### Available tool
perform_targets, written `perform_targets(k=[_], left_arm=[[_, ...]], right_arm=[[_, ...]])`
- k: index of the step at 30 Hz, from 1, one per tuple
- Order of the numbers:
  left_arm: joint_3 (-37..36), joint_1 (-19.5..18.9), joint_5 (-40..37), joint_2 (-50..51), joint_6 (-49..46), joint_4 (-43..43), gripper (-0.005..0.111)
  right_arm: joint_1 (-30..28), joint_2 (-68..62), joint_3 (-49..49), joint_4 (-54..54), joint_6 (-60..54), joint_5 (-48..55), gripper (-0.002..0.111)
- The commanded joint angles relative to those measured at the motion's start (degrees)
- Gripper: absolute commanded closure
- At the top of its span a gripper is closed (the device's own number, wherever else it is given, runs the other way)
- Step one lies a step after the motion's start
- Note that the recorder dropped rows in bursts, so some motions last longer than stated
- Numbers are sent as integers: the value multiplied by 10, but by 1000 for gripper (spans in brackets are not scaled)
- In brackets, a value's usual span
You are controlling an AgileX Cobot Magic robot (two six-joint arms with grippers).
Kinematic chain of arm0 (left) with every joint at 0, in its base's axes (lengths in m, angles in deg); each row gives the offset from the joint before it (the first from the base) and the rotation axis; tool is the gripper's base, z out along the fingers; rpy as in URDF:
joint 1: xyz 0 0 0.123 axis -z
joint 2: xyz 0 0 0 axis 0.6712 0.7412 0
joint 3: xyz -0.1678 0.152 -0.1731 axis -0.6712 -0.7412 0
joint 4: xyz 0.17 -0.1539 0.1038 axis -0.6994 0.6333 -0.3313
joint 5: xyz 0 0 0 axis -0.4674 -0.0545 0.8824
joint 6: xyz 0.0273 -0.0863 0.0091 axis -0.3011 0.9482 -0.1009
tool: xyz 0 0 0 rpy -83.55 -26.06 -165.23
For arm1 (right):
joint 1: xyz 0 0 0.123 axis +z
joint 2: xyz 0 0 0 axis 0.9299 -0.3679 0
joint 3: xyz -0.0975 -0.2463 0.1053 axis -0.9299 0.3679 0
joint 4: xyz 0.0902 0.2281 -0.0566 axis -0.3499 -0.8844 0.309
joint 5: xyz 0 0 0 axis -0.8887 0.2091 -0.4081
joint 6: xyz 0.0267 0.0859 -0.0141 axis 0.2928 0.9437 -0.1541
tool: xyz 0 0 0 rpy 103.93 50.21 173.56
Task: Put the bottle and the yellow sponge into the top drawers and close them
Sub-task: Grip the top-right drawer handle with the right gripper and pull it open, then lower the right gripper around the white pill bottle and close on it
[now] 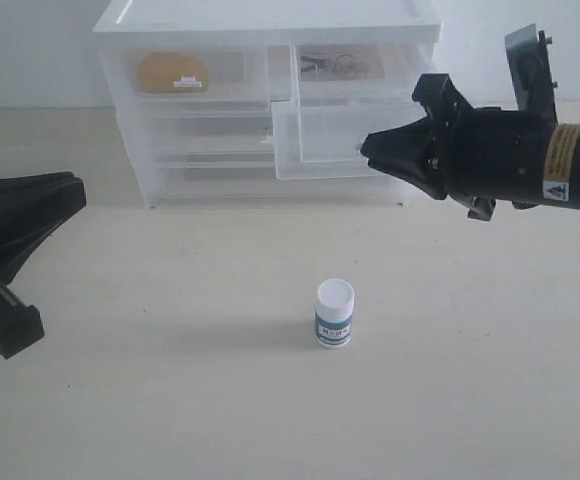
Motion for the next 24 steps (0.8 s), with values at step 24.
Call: perform_targets(k=[24], left_arm=[[-2,2,-1,3,2,6,103]], right_arm=[[5,104,216,52,-547,-17,14]])
